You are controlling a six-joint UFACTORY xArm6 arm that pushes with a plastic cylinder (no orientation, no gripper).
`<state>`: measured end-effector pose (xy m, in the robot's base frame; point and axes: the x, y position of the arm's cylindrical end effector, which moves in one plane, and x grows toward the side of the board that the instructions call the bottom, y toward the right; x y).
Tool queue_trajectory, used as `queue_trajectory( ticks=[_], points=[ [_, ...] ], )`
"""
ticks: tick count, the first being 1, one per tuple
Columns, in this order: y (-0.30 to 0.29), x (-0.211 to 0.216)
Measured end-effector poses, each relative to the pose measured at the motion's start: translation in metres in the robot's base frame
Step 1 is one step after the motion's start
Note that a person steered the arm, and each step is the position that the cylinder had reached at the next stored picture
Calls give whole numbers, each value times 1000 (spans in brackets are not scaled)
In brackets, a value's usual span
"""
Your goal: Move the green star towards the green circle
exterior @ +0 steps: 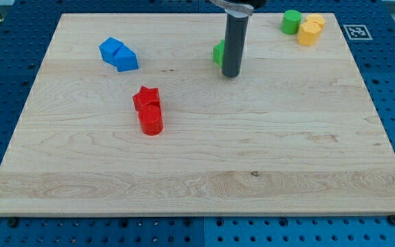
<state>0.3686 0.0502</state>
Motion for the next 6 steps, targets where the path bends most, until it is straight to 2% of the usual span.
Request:
queue_trajectory(
  ticks=[2,4,6],
  points=[
    [-19,-11],
    [-12,-17],
    [-8,-43]
  ],
)
